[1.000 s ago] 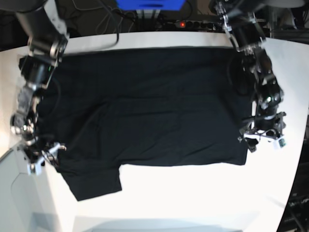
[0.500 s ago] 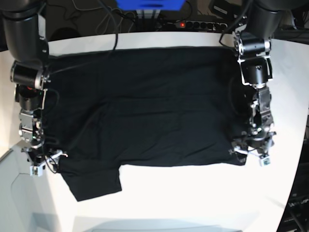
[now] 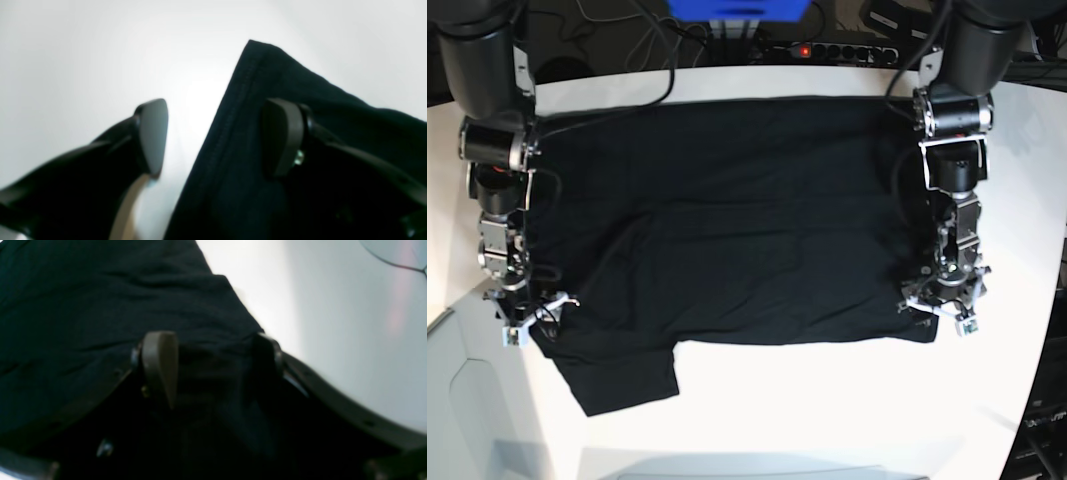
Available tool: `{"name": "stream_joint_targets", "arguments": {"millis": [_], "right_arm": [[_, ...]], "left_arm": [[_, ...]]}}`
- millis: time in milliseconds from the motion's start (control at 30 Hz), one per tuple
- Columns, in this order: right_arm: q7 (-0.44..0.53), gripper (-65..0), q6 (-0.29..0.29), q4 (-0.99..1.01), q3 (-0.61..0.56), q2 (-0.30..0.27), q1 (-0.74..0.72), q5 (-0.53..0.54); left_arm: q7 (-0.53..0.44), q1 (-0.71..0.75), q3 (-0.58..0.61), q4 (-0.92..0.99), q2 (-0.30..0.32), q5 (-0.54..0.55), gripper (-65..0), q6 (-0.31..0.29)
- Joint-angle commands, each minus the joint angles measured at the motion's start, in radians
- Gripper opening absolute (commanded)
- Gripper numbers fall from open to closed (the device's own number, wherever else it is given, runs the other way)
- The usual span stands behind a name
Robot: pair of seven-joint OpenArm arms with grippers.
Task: Fold the T-shirt properly
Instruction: 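Reach both grippers down to the shirt's hem edge, then grasp the hem edge with both grippers and lift it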
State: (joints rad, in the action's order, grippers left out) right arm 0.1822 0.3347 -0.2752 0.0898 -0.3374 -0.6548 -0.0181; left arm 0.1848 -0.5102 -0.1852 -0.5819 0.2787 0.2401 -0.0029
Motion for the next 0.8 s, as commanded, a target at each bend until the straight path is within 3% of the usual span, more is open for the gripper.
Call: {"name": "stream_joint_targets", "arguments": {"millis": [0, 200, 367, 533, 633, 767], "right_arm": [[0.001, -29.5, -0.007, -0.012, 0.003, -0.015, -0.023, 0.011], [0.001, -29.5, -0.007, -0.012, 0.003, -0.015, -0.021, 0.011], [0.001, -29.8, -0.007, -0.012, 0.001, -0.015, -0.021, 0.011], [0.001, -30.1, -0.007, -0.012, 0.000, -0.015, -0.021, 0.011], [0.001, -33.4, -0.007, -0.012, 0.000, -0.015, -0.021, 0.011], [0.046, -35.6, -0.007, -0.019, 0.003, -0.016, -0.026, 0.016]], "left_arm": [[0.012, -0.024, -0.001, -0.008, 0.007, 0.005, -22.1, -0.003], [0.011, -0.024, 0.089, -0.006, 0.007, 0.005, -24.2, -0.003], [0.011, -0.020, 0.131, -0.005, 0.007, 0.014, -41.3, -0.003], [0.012, -0.018, 0.134, -0.005, 0.007, 0.014, -54.3, -0.003], [0.015, -0.017, 0.132, -0.005, 0.007, 0.014, -64.8, -0.003], [0.017, -0.014, 0.135, -0.005, 0.007, 0.012, -64.9, -0.003]]}}
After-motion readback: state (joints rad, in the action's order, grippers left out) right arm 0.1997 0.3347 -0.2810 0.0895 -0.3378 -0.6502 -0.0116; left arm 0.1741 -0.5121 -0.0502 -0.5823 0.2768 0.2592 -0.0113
